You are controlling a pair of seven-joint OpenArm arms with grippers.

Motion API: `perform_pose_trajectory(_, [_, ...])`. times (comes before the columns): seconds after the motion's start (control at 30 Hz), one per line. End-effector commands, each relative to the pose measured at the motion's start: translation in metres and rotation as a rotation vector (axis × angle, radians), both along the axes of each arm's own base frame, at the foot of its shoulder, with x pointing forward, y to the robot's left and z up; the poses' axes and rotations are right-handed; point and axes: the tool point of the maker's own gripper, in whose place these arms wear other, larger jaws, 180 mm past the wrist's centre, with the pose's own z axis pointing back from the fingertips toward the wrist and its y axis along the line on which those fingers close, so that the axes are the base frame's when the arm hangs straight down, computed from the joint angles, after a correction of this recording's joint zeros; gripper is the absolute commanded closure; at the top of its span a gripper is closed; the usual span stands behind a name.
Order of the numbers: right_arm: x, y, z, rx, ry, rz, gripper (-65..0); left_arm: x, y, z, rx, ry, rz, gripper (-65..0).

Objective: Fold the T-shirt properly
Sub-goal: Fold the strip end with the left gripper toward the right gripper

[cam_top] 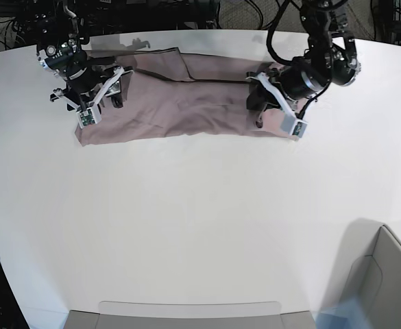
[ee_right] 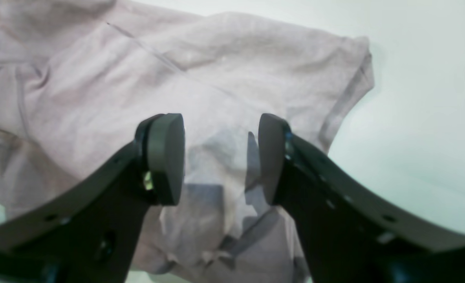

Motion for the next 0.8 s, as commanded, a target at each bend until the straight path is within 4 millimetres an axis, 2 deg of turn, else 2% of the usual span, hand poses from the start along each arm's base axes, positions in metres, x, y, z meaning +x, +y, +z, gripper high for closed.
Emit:
perform_pose_trajectory(0.0, [0.007, 0.001, 0.010, 0.008, -0.042, 0.005, -30.4, 0.007, -0.009, 0.010, -0.019, -0.047, -0.006, 0.0])
perform_pose_trajectory(0.07, [0.006, 0.003, 0.010, 0.015, -0.042, 0.002, -30.4, 0.006, -0.024, 0.008, -0.008, -0.051, -0.038, 0.0])
perform_pose_trajectory(0.17, [0.006, 0.003, 0.010, 0.015, -0.042, 0.002, -30.4, 0.006, -0.034, 0.003, 0.018, -0.049, -0.045, 0.0])
perform_pose_trajectory(0.37, [0.005, 0.003, 0.008, 0.014, -0.036, 0.001, -30.4, 0.010, -0.033, -0.006, 0.086, -0.034, -0.007, 0.0])
perform_pose_trajectory(0.63, [0.005, 0.003, 0.008, 0.014, -0.036, 0.001, -30.4, 0.031, -0.036, 0.001, 0.138, -0.069, 0.027, 0.0])
perform_pose_trajectory(0.7, [0.004, 0.003, 0.008, 0.014, -0.035, 0.002, -30.4, 0.034, -0.038, 0.001, 0.143, -0.070, 0.029, 0.0])
perform_pose_trajectory(0.77, [0.004, 0.003, 0.008, 0.014, -0.035, 0.002, -30.4, 0.034, -0.048, -0.004, 0.132, -0.056, 0.001, 0.0])
